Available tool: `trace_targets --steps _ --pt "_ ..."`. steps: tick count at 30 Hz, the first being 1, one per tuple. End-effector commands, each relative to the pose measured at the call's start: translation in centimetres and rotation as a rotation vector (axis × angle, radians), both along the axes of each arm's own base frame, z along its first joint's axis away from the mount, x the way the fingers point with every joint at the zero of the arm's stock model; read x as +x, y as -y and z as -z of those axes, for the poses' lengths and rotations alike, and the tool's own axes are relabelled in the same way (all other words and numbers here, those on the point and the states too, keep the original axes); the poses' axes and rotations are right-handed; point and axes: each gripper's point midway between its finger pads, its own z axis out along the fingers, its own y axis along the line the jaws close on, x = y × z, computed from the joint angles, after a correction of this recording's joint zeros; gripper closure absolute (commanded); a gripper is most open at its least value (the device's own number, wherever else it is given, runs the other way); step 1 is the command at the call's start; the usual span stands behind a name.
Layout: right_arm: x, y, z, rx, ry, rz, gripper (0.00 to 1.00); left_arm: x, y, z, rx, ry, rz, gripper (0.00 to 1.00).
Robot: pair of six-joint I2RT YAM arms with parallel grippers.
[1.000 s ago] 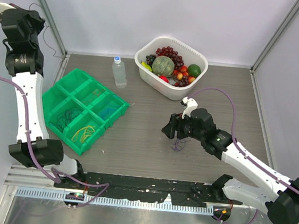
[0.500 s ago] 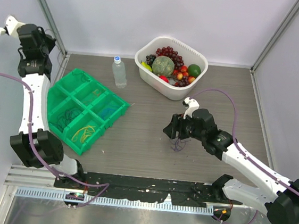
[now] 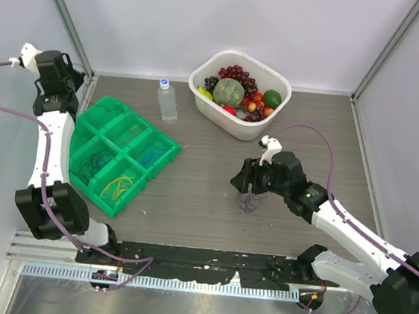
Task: Untangle the cables
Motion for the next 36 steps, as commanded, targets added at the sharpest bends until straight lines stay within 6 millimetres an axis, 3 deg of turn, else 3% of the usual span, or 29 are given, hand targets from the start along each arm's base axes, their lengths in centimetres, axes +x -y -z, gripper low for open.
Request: trace_targets --steps 1,11,16,19,25,28,29,33,36 --pt "0.5 -0.3 -1.8 0.042 0.039 0.004 0.34 -1.0 -0.6 1.7 0.014 -0.028 -0.042 1.00" --pt "0.5 -0.1 -2.0 0.042 0.030 0.011 0.34 0.4 1.1 11.3 -0.109 -0.251 0.060 0.98" --pt "0.4 0.1 -1.8 0.031 0.015 0.016 0.34 1.7 2.2 13.8 -0.168 -0.318 0.127 0.97" --pt "0.3 0.3 -1.8 0.023 0.008 0.022 0.35 2.1 2.2 13.7 -0.168 -0.328 0.138 0.90" --pt "0.4 0.6 -1.3 -0.006 -0.028 0.045 0.35 0.3 1.4 14.5 -0.197 -0.422 0.046 0.48" --pt "0.6 0.7 -1.0 -0.024 -0.050 0.062 0.35 -1.3 1.5 15.0 -0.219 -0.469 0.012 0.39" --pt "0.6 1.0 -0.8 -0.038 -0.061 0.072 0.35 -1.6 1.7 14.9 -0.221 -0.465 0.013 0.30" --pt "0.6 1.5 0.4 -0.095 -0.130 0.098 0.35 -2.4 2.1 14.4 -0.215 -0.434 0.022 0.27" --pt "0.4 1.7 0.3 -0.102 -0.158 0.106 0.36 -1.6 2.2 14.5 -0.193 -0.415 0.064 0.30"
